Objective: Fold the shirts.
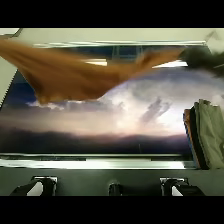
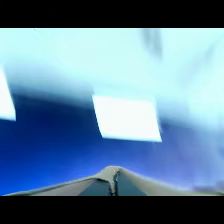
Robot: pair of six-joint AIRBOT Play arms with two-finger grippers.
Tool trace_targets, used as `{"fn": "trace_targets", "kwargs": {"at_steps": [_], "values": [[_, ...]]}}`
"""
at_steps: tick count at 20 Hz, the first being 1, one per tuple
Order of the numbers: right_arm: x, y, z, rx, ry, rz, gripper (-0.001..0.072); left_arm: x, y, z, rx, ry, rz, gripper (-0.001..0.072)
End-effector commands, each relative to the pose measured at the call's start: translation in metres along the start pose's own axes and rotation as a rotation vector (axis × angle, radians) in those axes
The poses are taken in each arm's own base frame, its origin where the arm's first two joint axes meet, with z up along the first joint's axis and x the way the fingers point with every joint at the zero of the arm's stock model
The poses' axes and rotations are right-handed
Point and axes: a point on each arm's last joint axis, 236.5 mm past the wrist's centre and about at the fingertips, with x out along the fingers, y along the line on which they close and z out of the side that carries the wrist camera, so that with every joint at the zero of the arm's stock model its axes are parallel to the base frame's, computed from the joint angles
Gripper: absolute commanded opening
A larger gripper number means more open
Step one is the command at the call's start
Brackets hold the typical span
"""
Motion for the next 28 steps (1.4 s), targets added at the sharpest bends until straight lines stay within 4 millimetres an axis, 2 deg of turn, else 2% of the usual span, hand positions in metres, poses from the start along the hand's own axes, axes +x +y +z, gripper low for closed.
{"fn": "trace_targets", "kwargs": {"at_steps": [1, 2, 4, 9, 12, 14, 15, 17, 18, 19, 20, 22, 24, 26, 28], "values": [[-0.166, 0.025, 0.112, -0.069, -0.443, -0.111, 0.0044, -0.144, -0.073, 0.118, 0.133, -0.429, 0.082, 0.0024], [-0.188, 0.033, 0.116, -0.076, -0.484, -0.1, 0.0044, -0.155, -0.086, 0.12, 0.142, -0.452, 0.06, 0.0024], [-0.218, 0.04, 0.117, -0.044, -0.528, -0.089, 0.0045, -0.166, -0.097, 0.118, 0.148, -0.464, 0.04, 0.0024], [-0.257, 0.038, 0.124, -0.055, -0.607, -0.138, 0.0045, -0.17, -0.1, 0.118, 0.134, -0.467, 0.034, 0.0025], [-0.267, 0.035, 0.129, -0.074, -0.63, -0.17, 0.0045, -0.159, -0.092, 0.103, 0.129, -0.396, 0.049, 0.0025], [-0.257, 0.027, 0.123, -0.072, -0.585, -0.195, 0.0045, -0.135, -0.072, 0.072, 0.099, -0.256, 0.081, 0.0026], [-0.245, 0.021, 0.116, -0.067, -0.538, -0.211, 0.0045, -0.118, -0.056, 0.049, 0.078, -0.157, 0.1, 0.0026], [-0.205, 0.004, 0.098, -0.075, -0.4, -0.248, 0.0045, -0.083, -0.023, 0.001, 0.025, 0.026, 0.127, 0.0026], [-0.175, -0.007, 0.084, -0.092, -0.299, -0.272, 0.0045, -0.062, -0.003, -0.026, -0.002, 0.121, 0.134, 0.0026], [-0.136, -0.024, 0.061, -0.098, -0.157, -0.299, 0.0045, -0.04, 0.019, -0.056, -0.032, 0.213, 0.147, 0.0026], [-0.098, -0.043, 0.029, -0.09, 0.008, -0.326, 0.0045, -0.018, 0.042, -0.087, -0.069, 0.302, 0.157, 0.0026], [-0.016, -0.084, -0.051, -0.034, 0.353, -0.372, 0.0044, 0.028, 0.09, -0.161, -0.139, 0.478, 0.172, 0.0026], [0.062, -0.108, -0.125, 0.034, 0.574, -0.345, 0.0044, 0.072, 0.131, -0.238, -0.229, 0.62, 0.189, 0.0026], [0.132, -0.122, -0.186, 0.138, 0.678, -0.297, 0.0044, 0.114, 0.16, -0.3, -0.295, 0.721, 0.204, 0.0026], [0.191, -0.137, -0.23, 0.315, 0.671, -0.309, 0.0045, 0.156, 0.182, -0.343, -0.349, 0.771, 0.211, 0.0026]]}}
